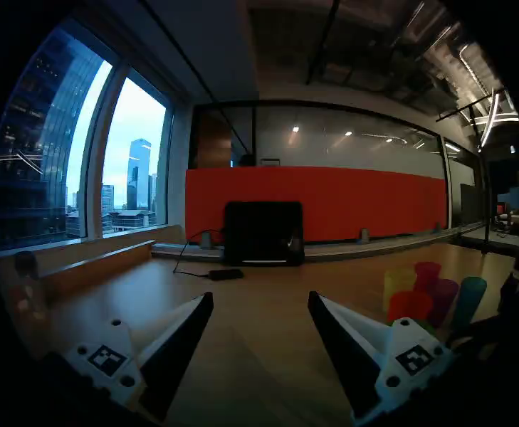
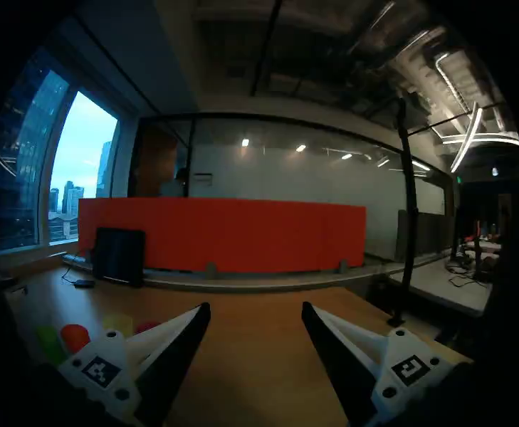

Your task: Pour water

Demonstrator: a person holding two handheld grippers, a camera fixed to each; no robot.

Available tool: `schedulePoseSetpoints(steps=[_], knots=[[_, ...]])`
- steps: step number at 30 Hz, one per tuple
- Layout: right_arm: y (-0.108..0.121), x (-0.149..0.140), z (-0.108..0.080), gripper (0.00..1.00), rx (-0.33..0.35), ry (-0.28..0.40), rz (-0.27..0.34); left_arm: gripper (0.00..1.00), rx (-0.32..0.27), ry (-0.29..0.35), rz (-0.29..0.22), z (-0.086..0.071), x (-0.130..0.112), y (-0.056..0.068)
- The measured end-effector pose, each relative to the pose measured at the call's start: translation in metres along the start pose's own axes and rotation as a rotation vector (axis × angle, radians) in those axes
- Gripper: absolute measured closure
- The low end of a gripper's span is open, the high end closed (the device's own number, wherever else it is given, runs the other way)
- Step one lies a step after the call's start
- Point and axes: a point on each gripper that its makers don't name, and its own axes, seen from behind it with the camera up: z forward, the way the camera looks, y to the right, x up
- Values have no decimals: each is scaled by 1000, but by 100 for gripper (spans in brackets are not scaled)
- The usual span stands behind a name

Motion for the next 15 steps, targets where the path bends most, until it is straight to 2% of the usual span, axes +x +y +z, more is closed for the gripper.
schedulePoseSetpoints(steps=[15], knots=[[5,3,-3,1,12,28,3,1,-7,-3,2,0,-2,2]])
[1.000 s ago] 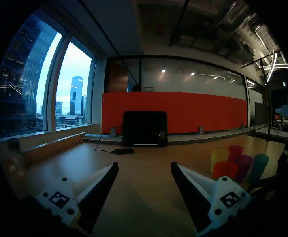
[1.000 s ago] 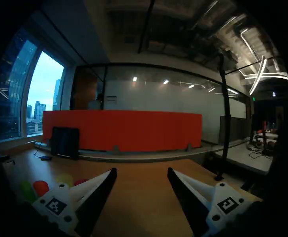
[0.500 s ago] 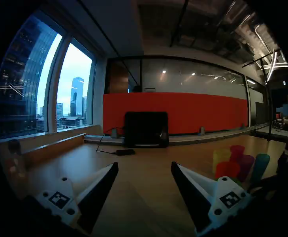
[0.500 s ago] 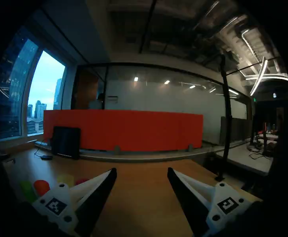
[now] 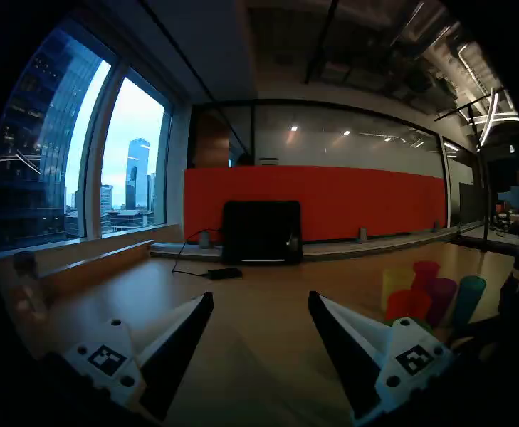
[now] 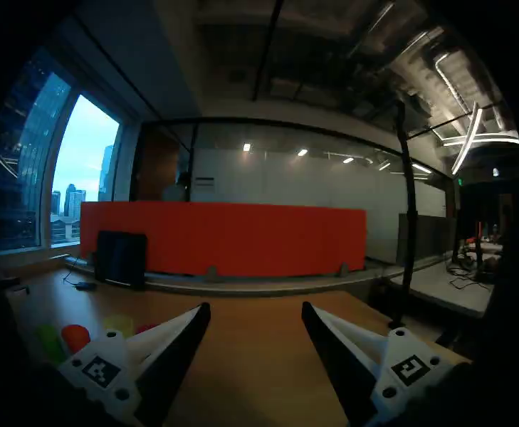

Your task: Pour water

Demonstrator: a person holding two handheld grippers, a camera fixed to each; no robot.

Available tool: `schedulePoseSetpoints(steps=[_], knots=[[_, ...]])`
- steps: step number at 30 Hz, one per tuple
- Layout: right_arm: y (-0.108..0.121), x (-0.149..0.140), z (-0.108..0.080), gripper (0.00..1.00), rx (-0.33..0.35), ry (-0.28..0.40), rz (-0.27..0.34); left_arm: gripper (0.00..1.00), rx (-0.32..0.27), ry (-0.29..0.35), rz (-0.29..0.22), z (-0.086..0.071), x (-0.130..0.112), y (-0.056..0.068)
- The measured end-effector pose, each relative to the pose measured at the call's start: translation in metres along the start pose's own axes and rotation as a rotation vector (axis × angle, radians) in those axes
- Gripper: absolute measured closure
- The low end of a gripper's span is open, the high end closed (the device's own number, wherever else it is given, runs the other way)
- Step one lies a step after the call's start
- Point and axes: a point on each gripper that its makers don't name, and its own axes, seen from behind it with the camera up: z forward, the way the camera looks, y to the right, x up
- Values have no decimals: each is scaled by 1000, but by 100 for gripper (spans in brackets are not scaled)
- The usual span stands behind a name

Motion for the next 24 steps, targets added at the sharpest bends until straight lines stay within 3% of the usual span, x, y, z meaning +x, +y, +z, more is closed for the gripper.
schedulePoseSetpoints(steps=[14,24], knots=[[-1,3,-3,1,52,45,-4,1,0,0,0,1,0,1],[-5,-25,5,1,71,35,10,1,0,0,0,0,0,1]])
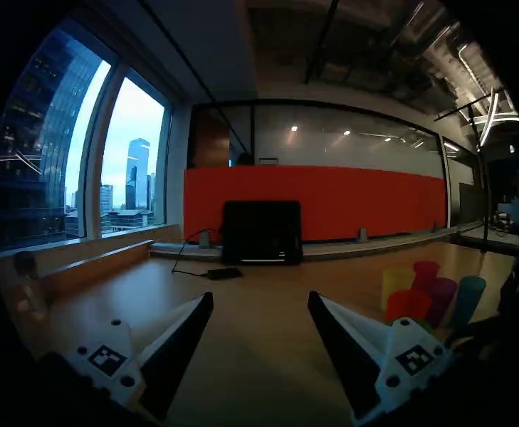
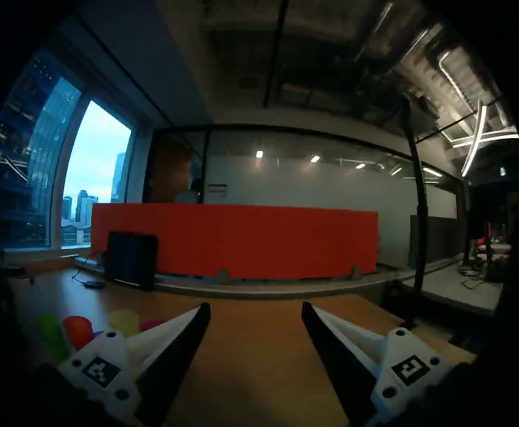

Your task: Pour water

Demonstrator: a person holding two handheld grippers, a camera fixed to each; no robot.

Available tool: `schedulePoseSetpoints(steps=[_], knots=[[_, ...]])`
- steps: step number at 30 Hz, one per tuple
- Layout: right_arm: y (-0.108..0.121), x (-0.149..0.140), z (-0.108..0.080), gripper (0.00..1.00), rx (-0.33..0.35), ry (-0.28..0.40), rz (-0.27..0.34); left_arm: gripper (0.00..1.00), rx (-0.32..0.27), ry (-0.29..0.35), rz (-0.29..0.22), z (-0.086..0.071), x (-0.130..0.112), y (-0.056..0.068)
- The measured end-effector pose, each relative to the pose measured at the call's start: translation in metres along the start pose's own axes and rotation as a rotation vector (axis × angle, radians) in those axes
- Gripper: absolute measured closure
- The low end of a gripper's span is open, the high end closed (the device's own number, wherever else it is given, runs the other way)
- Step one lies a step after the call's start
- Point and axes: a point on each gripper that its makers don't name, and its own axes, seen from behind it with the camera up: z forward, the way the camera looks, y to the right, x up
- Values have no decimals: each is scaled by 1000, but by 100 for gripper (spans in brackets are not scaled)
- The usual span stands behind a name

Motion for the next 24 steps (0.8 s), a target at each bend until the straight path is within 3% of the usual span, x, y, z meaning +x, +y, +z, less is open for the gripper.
schedulePoseSetpoints(steps=[15,24], knots=[[-12,-36,8,1,37,1,79,1,0,0,0,0,0,-2],[-14,-57,12,1,36,-12,48,1,0,0,0,0,0,-3]])
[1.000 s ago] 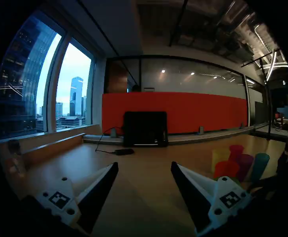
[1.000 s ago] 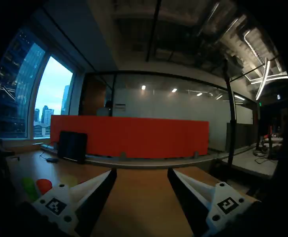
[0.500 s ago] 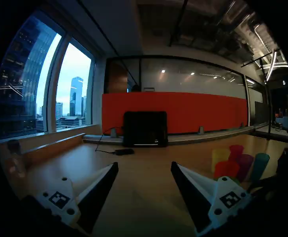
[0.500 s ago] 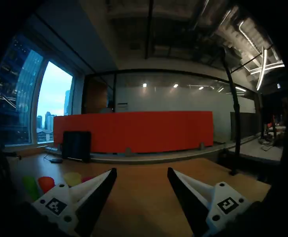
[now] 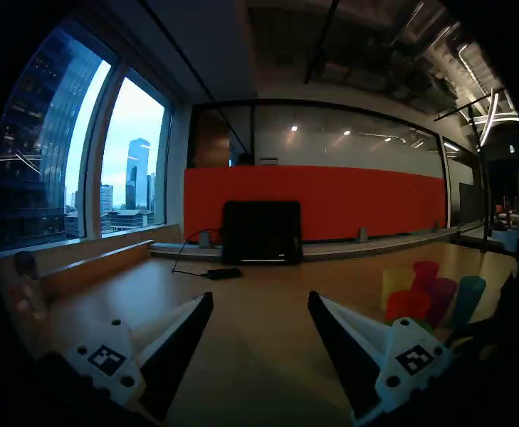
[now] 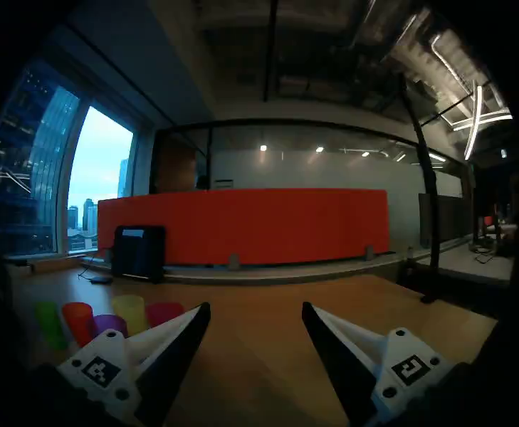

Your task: Pour water

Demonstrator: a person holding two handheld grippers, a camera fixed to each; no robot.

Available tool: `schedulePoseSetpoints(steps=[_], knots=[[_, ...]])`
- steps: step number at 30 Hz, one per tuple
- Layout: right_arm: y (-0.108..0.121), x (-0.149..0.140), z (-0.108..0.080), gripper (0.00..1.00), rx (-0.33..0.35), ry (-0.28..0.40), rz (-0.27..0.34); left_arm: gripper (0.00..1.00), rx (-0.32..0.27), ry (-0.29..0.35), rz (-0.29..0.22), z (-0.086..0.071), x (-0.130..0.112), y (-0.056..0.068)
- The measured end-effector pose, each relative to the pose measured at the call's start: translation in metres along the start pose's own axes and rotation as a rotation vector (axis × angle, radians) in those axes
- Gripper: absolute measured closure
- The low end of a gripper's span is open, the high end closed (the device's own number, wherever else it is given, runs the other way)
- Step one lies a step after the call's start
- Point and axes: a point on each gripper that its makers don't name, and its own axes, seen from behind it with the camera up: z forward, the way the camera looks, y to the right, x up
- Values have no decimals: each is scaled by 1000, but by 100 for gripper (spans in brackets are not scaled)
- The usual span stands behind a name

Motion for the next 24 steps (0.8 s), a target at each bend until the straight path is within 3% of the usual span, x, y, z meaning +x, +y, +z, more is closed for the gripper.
schedulePoseSetpoints(steps=[24], knots=[[6,-17,7,1,-19,-46,-23,1,0,0,0,1,0,-1]])
